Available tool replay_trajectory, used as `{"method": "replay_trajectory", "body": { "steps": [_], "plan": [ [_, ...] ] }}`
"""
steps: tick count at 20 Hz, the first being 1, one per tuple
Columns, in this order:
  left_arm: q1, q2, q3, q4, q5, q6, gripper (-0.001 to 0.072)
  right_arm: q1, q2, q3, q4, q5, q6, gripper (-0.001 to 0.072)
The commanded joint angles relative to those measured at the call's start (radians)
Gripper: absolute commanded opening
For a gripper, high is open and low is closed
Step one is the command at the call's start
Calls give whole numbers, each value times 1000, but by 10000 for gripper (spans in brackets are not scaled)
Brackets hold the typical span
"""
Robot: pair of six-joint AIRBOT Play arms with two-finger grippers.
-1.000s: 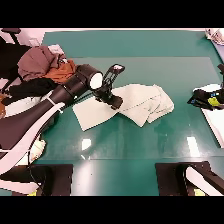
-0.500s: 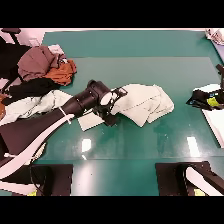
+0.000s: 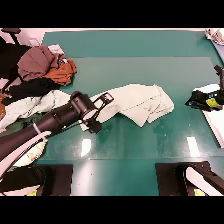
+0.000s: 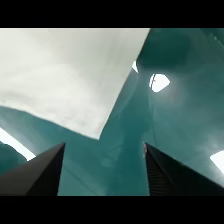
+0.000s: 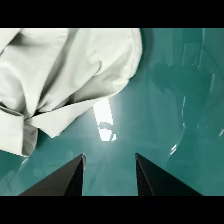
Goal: Fold the shirts.
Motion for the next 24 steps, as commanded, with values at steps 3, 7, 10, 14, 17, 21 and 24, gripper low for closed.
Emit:
{"method": "replay_trajectory", "body": {
  "steps": [3, 7, 10, 14, 17, 21, 24],
  "plan": [
    [0, 85, -102, 21, 116, -54, 560, 1, 11, -2, 54, 19, -6, 387],
    [0, 84, -161, 16, 85, -15, 661, 0, 93, -91, 55, 3, -6, 387],
    [0, 84, -218, 13, 116, -14, 720, 0, 154, -194, 55, 4, -6, 388],
    [0, 84, -253, 66, 215, -16, 720, 0, 216, -266, 74, 5, -6, 388],
    [0, 81, -257, 121, 309, -14, 504, 1, 261, -268, 75, 15, -5, 388],
    [16, 25, -257, 138, 328, 2, 498, 1, 301, -268, 74, 37, -5, 387],
    [31, 3, -257, 134, 307, 15, 666, 1, 302, -267, 73, 64, -5, 388]
  ]
}}
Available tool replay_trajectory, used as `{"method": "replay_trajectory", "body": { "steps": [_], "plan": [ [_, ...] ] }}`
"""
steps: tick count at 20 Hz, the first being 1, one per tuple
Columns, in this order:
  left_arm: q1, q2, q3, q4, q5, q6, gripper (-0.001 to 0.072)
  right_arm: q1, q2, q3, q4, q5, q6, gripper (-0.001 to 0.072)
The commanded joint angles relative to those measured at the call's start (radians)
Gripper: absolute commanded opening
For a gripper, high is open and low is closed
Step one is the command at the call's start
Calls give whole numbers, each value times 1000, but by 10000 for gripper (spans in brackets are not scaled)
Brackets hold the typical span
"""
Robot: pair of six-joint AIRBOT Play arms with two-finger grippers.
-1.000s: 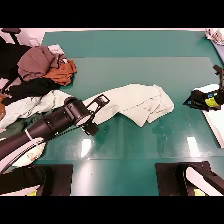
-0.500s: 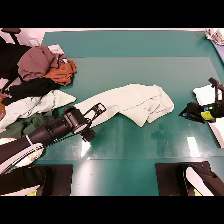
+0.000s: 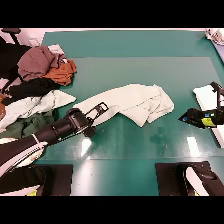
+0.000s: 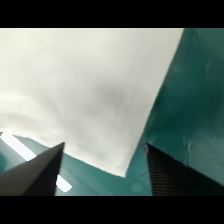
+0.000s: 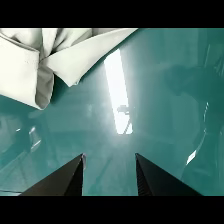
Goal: Fold the shirts.
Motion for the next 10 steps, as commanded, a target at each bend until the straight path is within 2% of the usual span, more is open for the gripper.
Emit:
{"method": "replay_trajectory", "body": {
  "steps": [1, 4, 5, 6, 7, 8, 9, 10],
  "plan": [
    [13, -23, -2, 2, 3, 14, 661, 0, 12, -2, 1, 27, 1, 388],
    [13, -23, -6, 0, 35, 18, 657, 0, 12, -2, 2, 32, 9, 388],
    [13, -23, -13, 0, 45, 21, 484, 0, 12, -2, 2, 34, 10, 387],
    [13, -24, -23, 0, 60, 27, 391, 2, 12, -2, 2, 33, 11, 388],
    [13, -24, -33, 0, 73, 26, 353, 15, 12, -2, 1, 32, 11, 388],
    [13, -27, -36, 3, 84, 25, 351, 42, 11, -2, 1, 31, 11, 401],
    [13, -29, -36, 12, 90, 27, 145, 76, 11, -2, 1, 20, 10, 498],
    [13, -28, -34, 19, 92, 28, 33, 121, 11, -2, 0, -3, 9, 561]
  ]
}}
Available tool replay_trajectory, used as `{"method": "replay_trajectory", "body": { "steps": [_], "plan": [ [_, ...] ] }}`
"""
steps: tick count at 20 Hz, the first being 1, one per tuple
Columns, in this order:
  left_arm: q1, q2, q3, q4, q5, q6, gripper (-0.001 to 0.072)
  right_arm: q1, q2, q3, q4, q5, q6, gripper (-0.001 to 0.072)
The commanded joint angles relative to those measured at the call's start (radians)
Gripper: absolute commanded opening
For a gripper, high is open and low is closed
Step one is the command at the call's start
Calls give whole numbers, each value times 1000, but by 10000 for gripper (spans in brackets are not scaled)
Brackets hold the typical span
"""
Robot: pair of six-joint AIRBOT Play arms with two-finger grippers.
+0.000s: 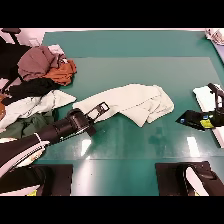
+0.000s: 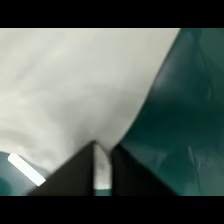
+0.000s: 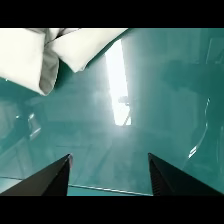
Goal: Fold the shirts.
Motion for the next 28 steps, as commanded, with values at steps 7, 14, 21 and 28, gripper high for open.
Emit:
{"method": "replay_trajectory", "body": {
  "steps": [7, 14, 21, 28],
  "plan": [
    [6, 66, 224, 28, -179, -16, 19, 423, -169, -1, 0, -318, 21, 596],
    [164, 90, 406, 21, -264, -101, 20, 497, -428, -1, 2, -489, 6, 596],
    [204, 90, 417, 5, -241, -101, 20, 507, -505, 8, 259, -575, -65, 478],
    [204, 78, 417, 10, -164, -155, 20, 507, -505, 82, 260, -500, -62, 22]
  ]
}}
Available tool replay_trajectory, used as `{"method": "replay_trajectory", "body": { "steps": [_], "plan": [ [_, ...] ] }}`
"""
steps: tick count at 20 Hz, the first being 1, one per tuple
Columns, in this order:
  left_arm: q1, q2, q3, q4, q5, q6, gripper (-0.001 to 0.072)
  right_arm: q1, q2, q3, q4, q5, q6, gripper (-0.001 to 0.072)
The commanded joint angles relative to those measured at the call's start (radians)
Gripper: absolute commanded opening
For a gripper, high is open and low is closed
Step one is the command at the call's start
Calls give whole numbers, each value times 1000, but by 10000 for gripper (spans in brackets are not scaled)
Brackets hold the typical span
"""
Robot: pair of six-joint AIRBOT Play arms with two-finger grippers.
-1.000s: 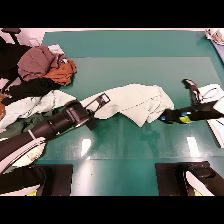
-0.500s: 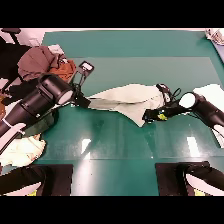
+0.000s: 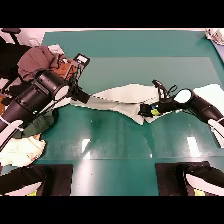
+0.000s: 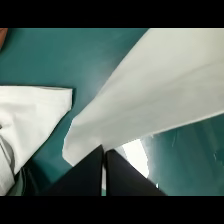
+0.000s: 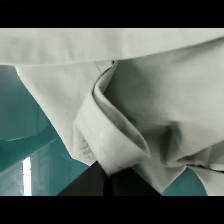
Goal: Fold the shirts.
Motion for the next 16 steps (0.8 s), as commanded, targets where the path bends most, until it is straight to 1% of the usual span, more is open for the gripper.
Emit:
{"method": "replay_trajectory", "body": {
  "steps": [1, 3, 5, 7, 8, 10, 11, 12, 14, 16],
  "plan": [
    [2, -5, 1, 13, 27, -25, 20, -2, -2, 54, 11, 79, -4, 20],
    [25, -5, 9, 47, 23, -73, 20, -22, 4, 120, 5, 184, -42, 19],
    [108, -5, 39, 21, 13, -121, 20, -70, 52, 199, -21, 284, -73, 18],
    [217, -5, 88, -62, -6, -122, 19, -139, 124, 279, -105, 349, -80, 17],
    [271, -5, 114, -101, -11, -122, 19, -187, 158, 314, -132, 377, -104, 17],
    [369, -5, 168, -182, -12, -126, 19, -309, 195, 381, -142, 449, -157, 16],
    [409, -5, 192, -228, -11, -127, 19, -377, 200, 410, -142, 488, -169, 17],
    [440, -5, 212, -271, -11, -137, 19, -427, 208, 432, -140, 493, -169, 16],
    [481, -5, 253, -335, -12, -215, 19, -496, 224, 483, -125, 484, -180, 16],
    [498, -5, 308, -373, -7, -320, 19, -509, 223, 557, -82, 486, -206, 17]
  ]
}}
